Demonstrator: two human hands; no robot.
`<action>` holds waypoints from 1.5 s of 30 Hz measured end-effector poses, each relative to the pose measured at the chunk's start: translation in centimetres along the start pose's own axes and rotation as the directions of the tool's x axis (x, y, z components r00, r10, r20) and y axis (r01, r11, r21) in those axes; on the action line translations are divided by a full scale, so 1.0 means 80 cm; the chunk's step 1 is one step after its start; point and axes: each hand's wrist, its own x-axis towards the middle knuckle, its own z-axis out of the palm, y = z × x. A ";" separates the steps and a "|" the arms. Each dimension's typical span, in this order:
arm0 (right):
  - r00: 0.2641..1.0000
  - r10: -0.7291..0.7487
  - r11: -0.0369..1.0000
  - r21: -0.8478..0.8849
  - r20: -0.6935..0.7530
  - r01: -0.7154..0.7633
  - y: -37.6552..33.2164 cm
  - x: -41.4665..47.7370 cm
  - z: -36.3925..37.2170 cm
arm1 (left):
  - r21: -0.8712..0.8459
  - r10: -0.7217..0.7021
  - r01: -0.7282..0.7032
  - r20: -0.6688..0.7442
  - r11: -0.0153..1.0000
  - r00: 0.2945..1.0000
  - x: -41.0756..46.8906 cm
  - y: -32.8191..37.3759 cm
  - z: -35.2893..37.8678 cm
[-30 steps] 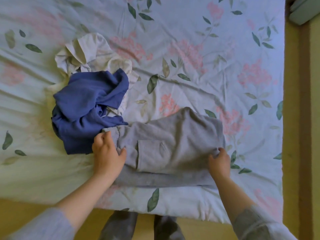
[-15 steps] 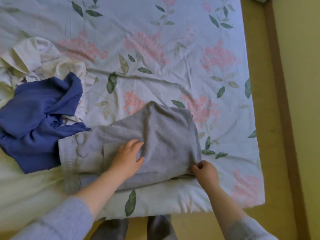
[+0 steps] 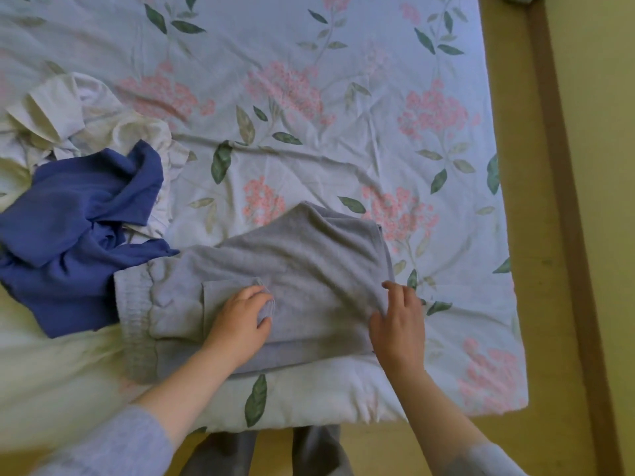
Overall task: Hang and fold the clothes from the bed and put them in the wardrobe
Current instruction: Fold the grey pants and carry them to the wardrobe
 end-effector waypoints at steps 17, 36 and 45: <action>0.889 -0.056 0.856 0.481 0.454 -0.192 -0.189 -0.049 0.074 | -0.403 -0.433 0.277 -0.375 0.873 0.819 -0.095 -0.111 -0.042; 0.881 0.066 0.849 0.438 0.469 -0.297 -0.222 -0.071 0.118 | -0.784 -0.641 0.410 0.021 0.465 0.767 -0.086 -0.186 -0.049; 0.809 0.210 0.583 0.594 0.549 -0.554 -0.183 -0.054 0.085 | -0.796 -0.393 0.149 -0.118 0.587 0.912 -0.115 -0.117 -0.068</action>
